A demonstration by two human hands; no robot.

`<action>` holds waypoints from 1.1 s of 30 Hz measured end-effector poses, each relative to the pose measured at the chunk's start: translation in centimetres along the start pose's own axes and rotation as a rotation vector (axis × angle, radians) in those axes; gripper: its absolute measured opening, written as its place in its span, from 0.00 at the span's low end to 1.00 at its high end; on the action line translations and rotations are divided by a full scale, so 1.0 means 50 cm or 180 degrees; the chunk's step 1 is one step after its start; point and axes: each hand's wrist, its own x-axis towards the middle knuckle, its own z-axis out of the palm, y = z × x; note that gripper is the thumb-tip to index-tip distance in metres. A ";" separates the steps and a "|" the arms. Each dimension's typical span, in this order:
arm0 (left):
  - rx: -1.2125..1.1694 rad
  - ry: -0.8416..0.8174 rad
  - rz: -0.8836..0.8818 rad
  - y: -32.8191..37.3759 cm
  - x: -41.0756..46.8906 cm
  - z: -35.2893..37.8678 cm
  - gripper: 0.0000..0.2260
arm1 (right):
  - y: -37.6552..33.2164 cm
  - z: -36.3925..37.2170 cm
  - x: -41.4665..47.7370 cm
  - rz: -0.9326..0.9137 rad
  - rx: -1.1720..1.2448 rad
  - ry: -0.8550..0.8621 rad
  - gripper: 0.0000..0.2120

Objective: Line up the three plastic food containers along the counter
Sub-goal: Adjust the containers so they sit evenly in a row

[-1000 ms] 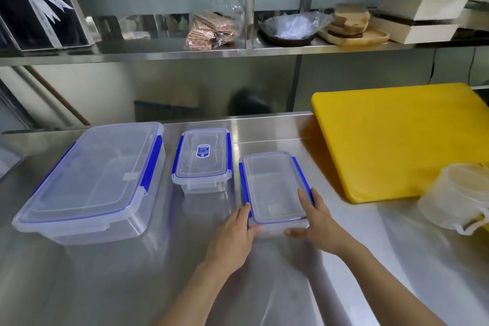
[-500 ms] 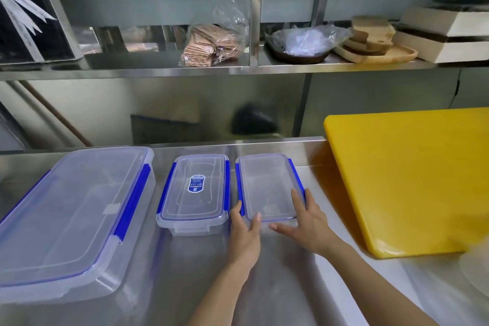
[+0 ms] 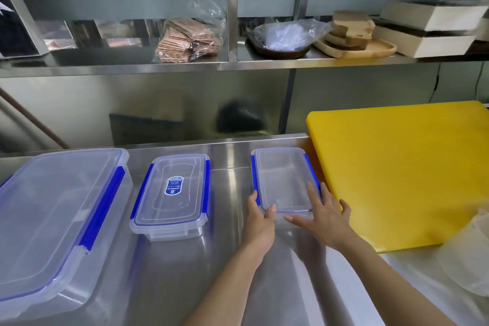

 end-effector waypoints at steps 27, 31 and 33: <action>0.2028 0.1511 0.0352 -0.047 0.037 -0.413 0.31 | -0.344 0.103 -0.033 -0.1273 0.1613 -0.0697 0.43; 0.1538 0.1022 0.0182 -0.101 0.038 -0.417 0.31 | -0.366 0.124 -0.029 -0.1199 0.1482 -0.0706 0.43; 0.1443 0.1042 0.0187 -0.103 0.039 -0.402 0.29 | -0.361 0.124 -0.026 -0.1186 0.1349 -0.0613 0.41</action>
